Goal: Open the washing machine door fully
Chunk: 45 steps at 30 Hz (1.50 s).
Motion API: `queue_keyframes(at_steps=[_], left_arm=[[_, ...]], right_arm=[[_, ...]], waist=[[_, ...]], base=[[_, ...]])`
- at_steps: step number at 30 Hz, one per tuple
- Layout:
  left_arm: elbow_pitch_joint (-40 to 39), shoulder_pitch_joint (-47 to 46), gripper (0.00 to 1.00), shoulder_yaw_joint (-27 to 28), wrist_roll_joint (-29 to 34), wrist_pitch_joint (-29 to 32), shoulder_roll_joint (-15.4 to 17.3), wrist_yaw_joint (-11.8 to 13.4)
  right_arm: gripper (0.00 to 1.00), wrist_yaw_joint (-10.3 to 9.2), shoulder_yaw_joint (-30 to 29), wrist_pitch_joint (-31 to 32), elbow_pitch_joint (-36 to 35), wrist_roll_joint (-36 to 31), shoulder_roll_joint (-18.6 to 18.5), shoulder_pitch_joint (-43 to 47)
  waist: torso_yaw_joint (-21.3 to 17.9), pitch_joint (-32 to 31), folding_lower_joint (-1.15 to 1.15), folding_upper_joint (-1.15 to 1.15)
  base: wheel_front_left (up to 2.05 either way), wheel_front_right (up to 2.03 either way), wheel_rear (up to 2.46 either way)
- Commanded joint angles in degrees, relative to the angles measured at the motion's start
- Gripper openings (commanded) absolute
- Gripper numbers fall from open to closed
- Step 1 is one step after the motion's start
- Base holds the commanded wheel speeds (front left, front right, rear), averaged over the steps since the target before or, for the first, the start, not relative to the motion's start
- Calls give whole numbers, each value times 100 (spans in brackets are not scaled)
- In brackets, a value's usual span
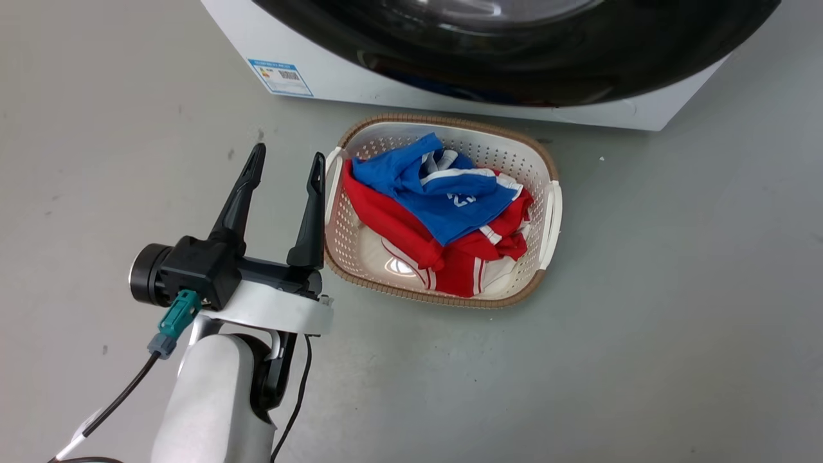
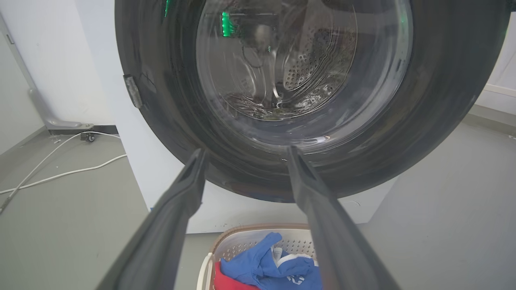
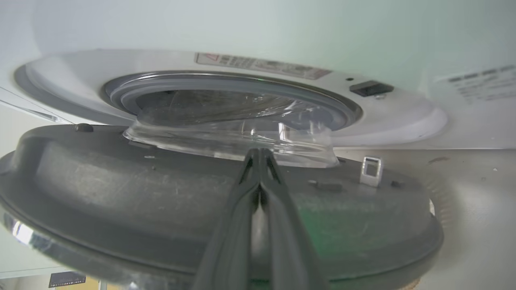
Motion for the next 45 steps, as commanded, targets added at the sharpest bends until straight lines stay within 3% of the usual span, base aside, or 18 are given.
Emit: queue_keyframes(at_steps=[1, 12, 24, 36, 45], left_arm=[[16, 31, 100, 17, 24, -13, -6, -18], [221, 434, 100, -19, 58, -13, -8, -32], [465, 1078, 100, -35, 92, -13, -8, -35], [589, 1393, 100, -177, 98, -12, -7, -44], [631, 1477, 100, -236, 97, -12, 40, -57]], right_arm=[[0, 1, 25, 135, -47, 14, 123, 226], [0, -1, 122, 719, -594, 140, 285, 1391], [0, 8, 122, 1118, -1898, 489, 362, 3008], [0, 7, 291, 1038, -3323, 856, 521, 4442], [0, 7, 552, 832, -3993, 1080, 651, 5025]], waist=[[-19, -63, 0, 0], [-49, -801, 0, 0], [-9, -1777, 0, 0], [349, -2236, 0, 0], [612, -2355, 0, 0]], base=[[0, 0, 0], [0, 0, 0], [0, 0, 0], [0, 0, 0], [0, 0, 0]])
